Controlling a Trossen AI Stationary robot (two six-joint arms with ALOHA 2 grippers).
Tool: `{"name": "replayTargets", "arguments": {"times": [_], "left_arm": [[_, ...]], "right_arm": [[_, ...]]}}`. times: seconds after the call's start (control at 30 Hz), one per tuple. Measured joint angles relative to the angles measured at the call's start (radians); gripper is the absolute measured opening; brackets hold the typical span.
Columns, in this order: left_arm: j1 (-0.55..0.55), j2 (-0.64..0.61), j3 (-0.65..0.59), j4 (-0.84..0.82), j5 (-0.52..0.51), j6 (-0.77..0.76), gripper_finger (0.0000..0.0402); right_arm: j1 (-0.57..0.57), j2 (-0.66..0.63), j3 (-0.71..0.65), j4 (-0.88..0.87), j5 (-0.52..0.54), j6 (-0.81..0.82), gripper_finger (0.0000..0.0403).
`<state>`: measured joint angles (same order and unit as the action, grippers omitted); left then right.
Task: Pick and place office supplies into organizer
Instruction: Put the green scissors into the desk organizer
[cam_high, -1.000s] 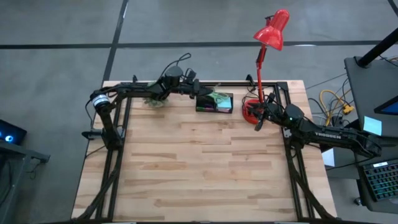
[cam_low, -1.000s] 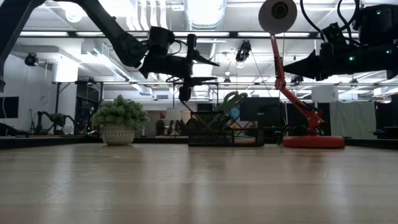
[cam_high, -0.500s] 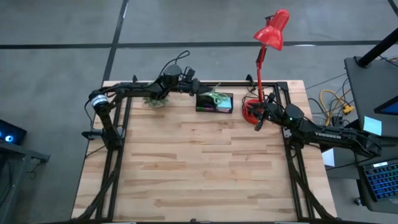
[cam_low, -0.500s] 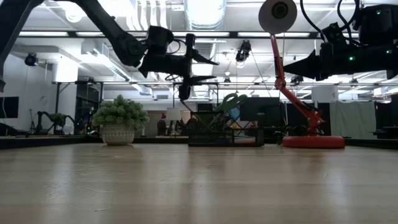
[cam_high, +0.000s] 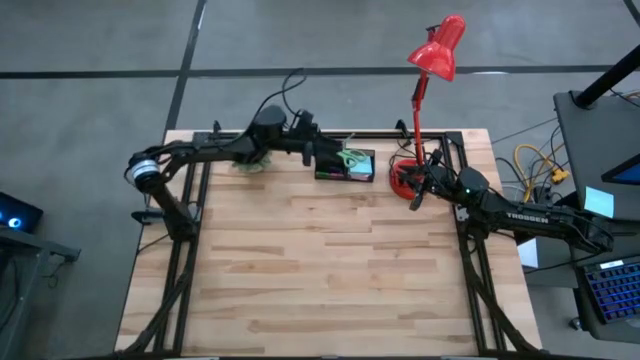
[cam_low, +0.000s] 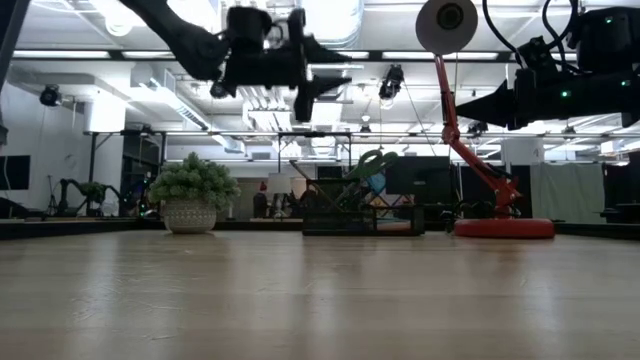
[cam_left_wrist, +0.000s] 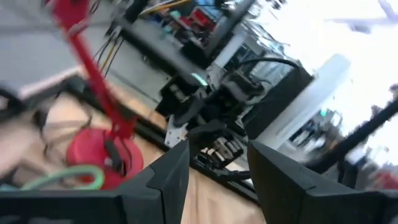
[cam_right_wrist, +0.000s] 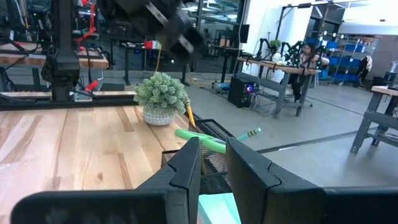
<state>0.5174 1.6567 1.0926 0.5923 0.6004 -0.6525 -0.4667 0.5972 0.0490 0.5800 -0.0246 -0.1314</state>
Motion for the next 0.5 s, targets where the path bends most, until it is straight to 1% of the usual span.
{"name": "replayTargets", "arguments": {"times": [0.13, 0.2, 0.3, 0.4, 0.5], "left_arm": [[-0.057, -0.049, -0.003, -0.01, -0.018, 0.212, 0.0148], [-0.099, -0.069, -0.003, -0.012, -0.055, 0.343, 0.0148], [-0.174, -0.088, -0.003, -0.041, -0.176, 0.583, 0.0148], [-0.25, -0.088, -0.003, -0.091, -0.334, 0.822, 0.0148], [-0.306, -0.088, -0.004, -0.132, -0.459, 1.003, 0.0148]], "right_arm": [[0.0, 0.0, 0.0, 0.0, 0.0, 0.0, 0.0068], [0.0, 0.0, 0.0, 0.0, 0.0, 0.0, 0.0068], [0.0, 0.0, 0.0, 0.0, 0.0, 0.0, 0.0068], [0.0, 0.0, 0.0, -0.001, 0.0, 0.0, 0.0068], [0.0, 0.0, 0.0, -0.017, 0.0, 0.0, 0.0068]]}}
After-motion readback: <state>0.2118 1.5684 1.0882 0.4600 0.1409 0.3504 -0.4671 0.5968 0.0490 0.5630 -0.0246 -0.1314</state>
